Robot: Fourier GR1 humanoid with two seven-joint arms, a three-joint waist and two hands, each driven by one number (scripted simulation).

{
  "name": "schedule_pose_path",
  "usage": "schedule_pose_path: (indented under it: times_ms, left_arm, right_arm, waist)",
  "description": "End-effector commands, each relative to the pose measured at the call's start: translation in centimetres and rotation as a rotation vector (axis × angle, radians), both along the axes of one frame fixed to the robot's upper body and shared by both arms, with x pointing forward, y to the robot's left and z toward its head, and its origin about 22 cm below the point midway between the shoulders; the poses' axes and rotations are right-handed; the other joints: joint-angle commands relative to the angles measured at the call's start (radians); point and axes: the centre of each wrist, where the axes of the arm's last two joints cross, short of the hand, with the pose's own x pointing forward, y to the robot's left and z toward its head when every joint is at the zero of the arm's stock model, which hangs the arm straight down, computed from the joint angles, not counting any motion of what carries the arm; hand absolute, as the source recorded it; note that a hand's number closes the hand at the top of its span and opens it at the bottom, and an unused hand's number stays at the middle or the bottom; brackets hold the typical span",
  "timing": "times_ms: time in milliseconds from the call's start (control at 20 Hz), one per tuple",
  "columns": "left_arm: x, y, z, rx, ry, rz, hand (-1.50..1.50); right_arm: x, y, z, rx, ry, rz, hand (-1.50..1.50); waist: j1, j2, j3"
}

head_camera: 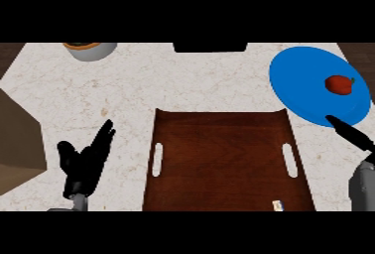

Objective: Pick the bell pepper from the tray and place it in the plate

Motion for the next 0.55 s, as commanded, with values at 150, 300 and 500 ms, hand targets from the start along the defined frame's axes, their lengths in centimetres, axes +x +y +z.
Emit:
schedule_pose_path:
  times_ms: [150,300,500]
  left_arm:
    - [-2.0,-0.2,-0.9,-0.012,0.059,-0.001,0.00]
    - [0.8,1.0,-0.2,0.005,0.036,0.002,0.00]
    - [0.6,-0.8,-2.4,-0.008,0.059,-0.022,0.00]
  right_arm:
    - [-4.5,3.5,0.6,-0.007,0.059,0.016,-1.50]
    - [-5.8,6.9,0.3,-0.003,0.071,0.015,-1.50]
    - [-7.8,7.3,-1.2,-0.012,0.111,0.018,-1.50]
  waist:
    - [0.010,0.008,-0.004]
    - [0.008,0.009,-0.004]
    - [0.006,0.010,-0.004]
